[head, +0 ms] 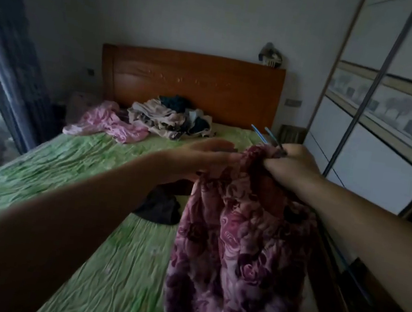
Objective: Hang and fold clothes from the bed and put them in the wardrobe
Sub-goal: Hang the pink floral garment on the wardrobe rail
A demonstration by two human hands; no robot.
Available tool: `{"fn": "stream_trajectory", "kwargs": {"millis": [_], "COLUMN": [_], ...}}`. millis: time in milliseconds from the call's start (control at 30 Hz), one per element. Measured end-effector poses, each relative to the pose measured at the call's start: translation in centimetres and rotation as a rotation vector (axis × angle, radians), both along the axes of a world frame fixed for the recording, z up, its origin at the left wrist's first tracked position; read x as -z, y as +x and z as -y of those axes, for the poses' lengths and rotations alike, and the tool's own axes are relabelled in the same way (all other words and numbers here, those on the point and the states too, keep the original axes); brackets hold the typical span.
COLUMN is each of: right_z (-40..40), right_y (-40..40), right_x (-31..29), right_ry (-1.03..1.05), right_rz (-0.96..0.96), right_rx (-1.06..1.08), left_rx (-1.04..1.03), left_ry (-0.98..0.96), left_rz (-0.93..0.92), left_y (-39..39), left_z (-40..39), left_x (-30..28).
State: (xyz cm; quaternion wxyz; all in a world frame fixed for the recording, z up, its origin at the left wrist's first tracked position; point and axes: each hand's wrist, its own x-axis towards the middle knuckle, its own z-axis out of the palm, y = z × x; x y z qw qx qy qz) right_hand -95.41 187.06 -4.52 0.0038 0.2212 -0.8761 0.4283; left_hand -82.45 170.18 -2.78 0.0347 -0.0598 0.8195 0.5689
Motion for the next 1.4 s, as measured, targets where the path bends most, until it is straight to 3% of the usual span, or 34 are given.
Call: {"fn": "stream_trajectory", "kwargs": {"millis": [100,233,367,467,600,833,1067,1267,1400], "right_z": [3.6,5.4,4.7,3.4,0.7,-1.0,-0.6,-0.4,-0.3], "right_y": [1.5,2.4,3.0,1.9,1.1,2.1,2.2,1.9,1.9], "right_x": [-0.4,-1.0,-1.5,-2.1,-2.9,-4.8,-6.7,-5.9,-4.0], "right_ry": [0.008,-0.144,-0.167,-0.394,-0.726,-0.972,-1.046,-1.101,-1.109], "right_rz": [0.015,0.108,0.294,0.443,0.597,0.616,0.576,0.591,0.601], "right_rx": [0.036,0.083,-0.063,0.064,0.103,0.053,-0.062,-0.133,-0.215], "left_rx": [-0.081,-0.165,-0.369,-0.41,-0.398,-0.385,-0.357,-0.424,-0.48], "left_ry": [-0.064,-0.42,-0.148,-0.002,0.008,-0.111,-0.145,-0.093,0.044], "left_rz": [-0.119,-0.193,-0.218,-0.139,-0.095,-0.033,-0.001,0.053,0.1], "left_y": [-0.9,-1.8,-2.5,-2.6,-2.5,-2.1,-1.1,-0.4,0.0], "left_z": [0.7,2.0,3.0,3.3,2.6,1.2,0.6,1.1,1.5], "left_x": [0.6,3.1,4.2,4.6,5.6,5.6,5.7,6.0,6.2]}}
